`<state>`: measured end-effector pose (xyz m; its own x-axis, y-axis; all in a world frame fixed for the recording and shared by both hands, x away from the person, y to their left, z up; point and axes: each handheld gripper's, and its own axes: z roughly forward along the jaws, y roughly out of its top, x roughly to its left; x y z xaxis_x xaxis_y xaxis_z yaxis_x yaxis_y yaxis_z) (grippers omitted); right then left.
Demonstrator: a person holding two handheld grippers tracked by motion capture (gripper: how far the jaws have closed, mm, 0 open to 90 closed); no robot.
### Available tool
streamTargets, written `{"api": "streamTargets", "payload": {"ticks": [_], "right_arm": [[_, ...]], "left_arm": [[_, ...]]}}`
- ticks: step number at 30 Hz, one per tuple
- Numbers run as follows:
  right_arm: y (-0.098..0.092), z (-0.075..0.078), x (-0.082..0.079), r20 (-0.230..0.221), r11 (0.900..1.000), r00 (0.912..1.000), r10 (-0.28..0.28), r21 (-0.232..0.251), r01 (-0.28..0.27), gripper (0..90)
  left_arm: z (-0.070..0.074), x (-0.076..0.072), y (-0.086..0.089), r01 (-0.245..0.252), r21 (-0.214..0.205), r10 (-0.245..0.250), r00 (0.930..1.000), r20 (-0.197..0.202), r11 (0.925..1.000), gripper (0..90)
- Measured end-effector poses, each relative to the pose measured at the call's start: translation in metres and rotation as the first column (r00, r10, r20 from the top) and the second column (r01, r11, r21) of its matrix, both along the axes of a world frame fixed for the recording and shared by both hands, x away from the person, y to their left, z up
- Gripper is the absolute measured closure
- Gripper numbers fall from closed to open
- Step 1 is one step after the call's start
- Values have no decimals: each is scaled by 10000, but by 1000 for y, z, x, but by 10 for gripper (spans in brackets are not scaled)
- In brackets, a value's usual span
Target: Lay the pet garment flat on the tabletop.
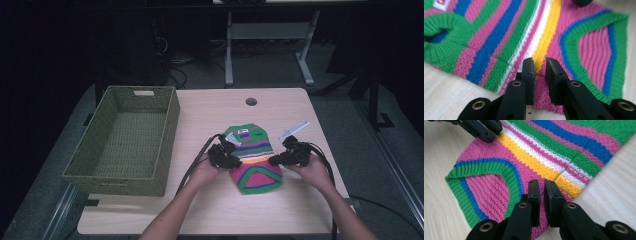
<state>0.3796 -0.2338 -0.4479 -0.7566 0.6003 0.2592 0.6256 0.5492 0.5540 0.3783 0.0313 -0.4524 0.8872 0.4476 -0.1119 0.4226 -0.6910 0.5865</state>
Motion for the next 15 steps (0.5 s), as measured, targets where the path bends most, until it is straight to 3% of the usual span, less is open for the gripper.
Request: {"api": "streamTargets", "payload": {"ticks": [5, 15], "right_arm": [[4, -6, -3, -177, 9997, 9998, 79, -226, -83, 812], [14, -10, -6, -145, 9993, 9994, 325, 162, -322, 786]], "left_arm": [[-2, 1, 6, -186, -73, 186, 9998, -76, 9998, 764], [-2, 2, 19, -656, -45, 656, 9978, 69, 9978, 754]]}}
